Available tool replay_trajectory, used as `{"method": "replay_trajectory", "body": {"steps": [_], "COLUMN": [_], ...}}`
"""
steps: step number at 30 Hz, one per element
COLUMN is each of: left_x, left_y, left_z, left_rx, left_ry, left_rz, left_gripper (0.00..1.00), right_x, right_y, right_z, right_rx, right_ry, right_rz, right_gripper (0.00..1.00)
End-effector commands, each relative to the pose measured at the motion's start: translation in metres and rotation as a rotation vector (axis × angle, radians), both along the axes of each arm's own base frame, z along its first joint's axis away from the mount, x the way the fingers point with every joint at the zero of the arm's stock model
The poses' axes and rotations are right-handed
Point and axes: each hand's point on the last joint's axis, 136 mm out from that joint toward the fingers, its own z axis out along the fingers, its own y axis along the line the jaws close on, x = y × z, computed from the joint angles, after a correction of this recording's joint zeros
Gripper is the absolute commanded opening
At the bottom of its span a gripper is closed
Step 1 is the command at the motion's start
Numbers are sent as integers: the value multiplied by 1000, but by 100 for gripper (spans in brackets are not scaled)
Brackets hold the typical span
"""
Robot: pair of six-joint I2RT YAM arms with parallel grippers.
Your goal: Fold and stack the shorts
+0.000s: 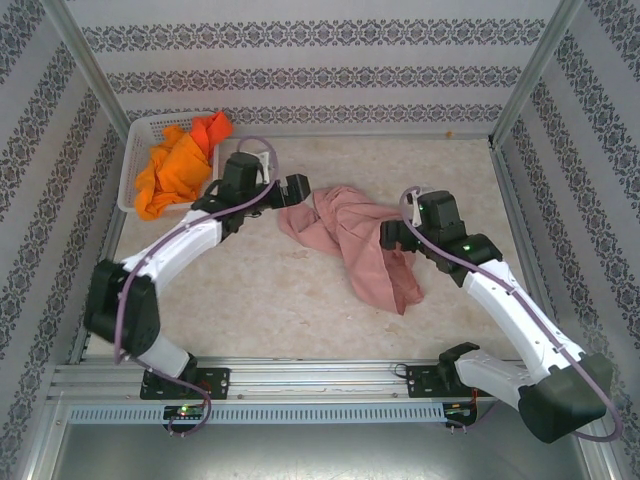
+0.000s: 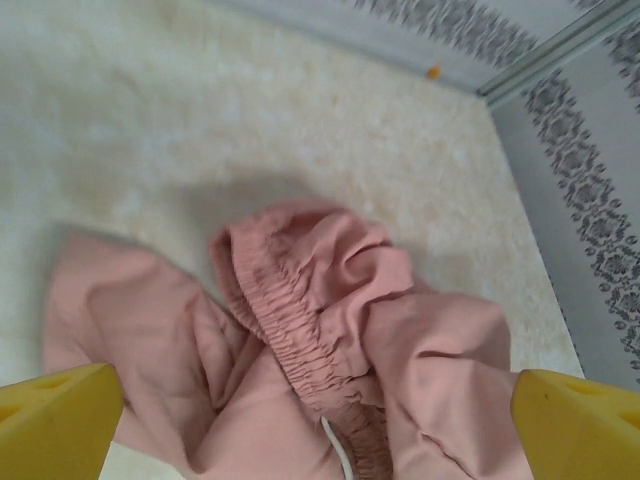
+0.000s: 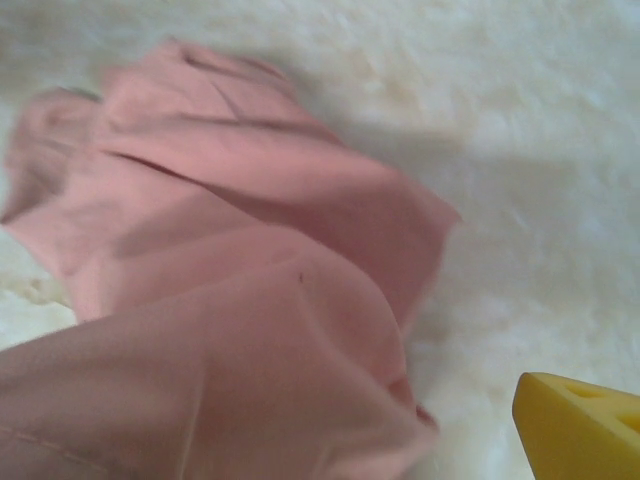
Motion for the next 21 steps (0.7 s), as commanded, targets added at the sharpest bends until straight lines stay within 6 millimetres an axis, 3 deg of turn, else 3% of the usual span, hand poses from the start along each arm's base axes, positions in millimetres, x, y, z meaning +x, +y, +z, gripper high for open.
{"method": "replay_trajectory", "body": {"steps": [1, 4, 8, 21], "left_x": [26, 47, 66, 88], "left_y": [-22, -29, -39, -66], "left_z": [-7, -33, -53, -115], "left_rx": [-112, -91, -93, -66], "left_ry": [73, 125, 162, 282], "left_rz": [-6, 11, 10, 3], "left_gripper": [98, 93, 88, 61], "right_x": [-34, -52, -62, -59], "right_y": [-32, -28, -37, -46], "right_z": [-29, -51, -70, -64], "right_rx": [14, 155, 200, 198], "right_ry": [216, 329, 351, 312], "right_rz": [-216, -268, -337, -374], "right_gripper": [98, 98, 98, 98]}}
